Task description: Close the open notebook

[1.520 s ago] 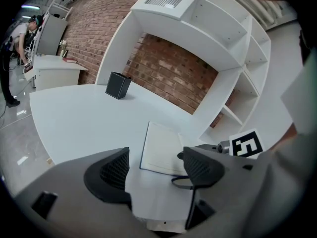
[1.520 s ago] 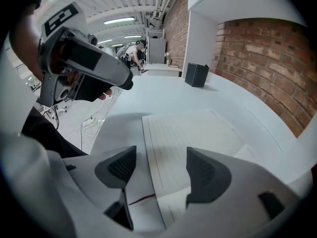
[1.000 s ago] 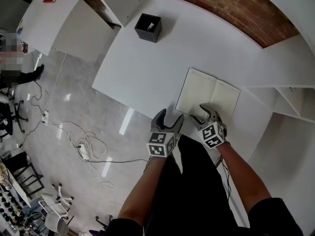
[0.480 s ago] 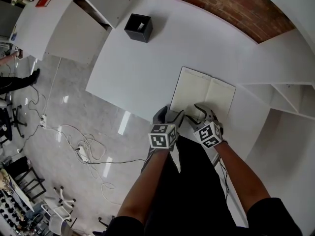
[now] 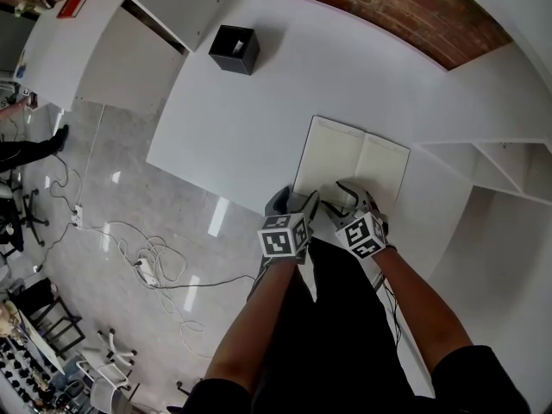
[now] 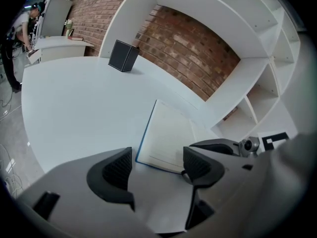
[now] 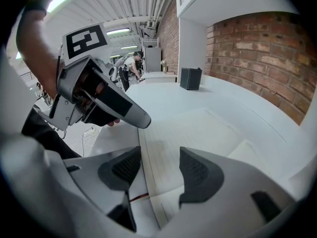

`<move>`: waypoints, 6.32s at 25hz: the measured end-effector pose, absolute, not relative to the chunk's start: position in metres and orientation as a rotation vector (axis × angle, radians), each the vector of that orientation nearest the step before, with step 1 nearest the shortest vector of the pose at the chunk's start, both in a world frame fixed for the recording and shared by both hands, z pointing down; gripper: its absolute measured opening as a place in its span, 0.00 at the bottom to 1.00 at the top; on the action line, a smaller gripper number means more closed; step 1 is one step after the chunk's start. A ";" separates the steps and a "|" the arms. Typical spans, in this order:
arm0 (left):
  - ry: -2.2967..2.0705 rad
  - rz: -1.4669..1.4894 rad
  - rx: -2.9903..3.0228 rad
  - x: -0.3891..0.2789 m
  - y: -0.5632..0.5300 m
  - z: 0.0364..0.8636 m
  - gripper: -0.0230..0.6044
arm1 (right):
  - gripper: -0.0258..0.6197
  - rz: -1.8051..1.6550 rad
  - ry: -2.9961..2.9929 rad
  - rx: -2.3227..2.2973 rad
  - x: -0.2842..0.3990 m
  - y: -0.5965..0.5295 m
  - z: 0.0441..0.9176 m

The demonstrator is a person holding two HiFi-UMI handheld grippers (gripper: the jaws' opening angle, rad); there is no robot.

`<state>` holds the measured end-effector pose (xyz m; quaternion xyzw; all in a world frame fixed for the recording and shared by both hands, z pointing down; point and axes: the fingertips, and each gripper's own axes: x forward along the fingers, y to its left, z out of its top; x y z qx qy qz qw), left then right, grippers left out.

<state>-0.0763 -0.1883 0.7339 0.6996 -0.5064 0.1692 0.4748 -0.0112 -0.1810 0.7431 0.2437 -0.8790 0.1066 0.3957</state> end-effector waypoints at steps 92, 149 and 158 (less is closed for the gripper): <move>-1.196 0.068 1.658 -0.079 -0.199 0.705 0.10 | 0.18 0.225 -2.343 0.646 -0.021 -0.171 0.731; -0.802 0.427 2.079 0.054 -0.156 0.599 0.07 | 0.04 0.606 -2.189 1.287 0.084 -0.144 0.640; -0.815 0.443 2.089 0.087 -0.149 0.603 0.08 | 0.04 0.628 -2.204 1.364 0.131 -0.149 0.639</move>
